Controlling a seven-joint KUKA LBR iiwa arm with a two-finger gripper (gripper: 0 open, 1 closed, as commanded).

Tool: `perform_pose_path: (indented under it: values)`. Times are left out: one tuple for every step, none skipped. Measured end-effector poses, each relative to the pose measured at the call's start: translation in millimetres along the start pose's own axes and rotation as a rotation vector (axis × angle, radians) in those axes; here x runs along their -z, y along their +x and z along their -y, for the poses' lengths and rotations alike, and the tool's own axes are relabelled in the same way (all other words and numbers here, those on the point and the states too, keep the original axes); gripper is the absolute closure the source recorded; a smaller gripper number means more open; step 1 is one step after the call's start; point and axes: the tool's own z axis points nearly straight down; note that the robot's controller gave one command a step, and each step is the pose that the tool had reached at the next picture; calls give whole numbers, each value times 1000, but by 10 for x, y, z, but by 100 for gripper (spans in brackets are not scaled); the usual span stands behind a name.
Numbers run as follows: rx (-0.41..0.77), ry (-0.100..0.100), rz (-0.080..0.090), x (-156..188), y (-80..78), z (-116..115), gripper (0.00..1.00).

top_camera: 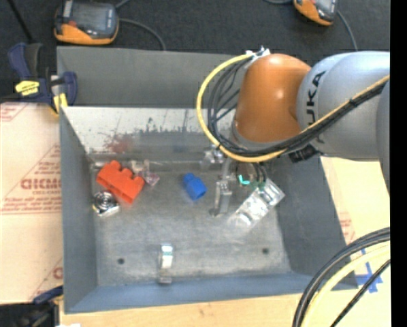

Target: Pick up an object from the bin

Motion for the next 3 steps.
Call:
perform_pose_path:
  values:
    - [-70,-2,6,-931,-299,-65,0]
    - [-70,-3,13,-876,-318,-67,100]
    - [-60,3,17,-108,-312,405,100]
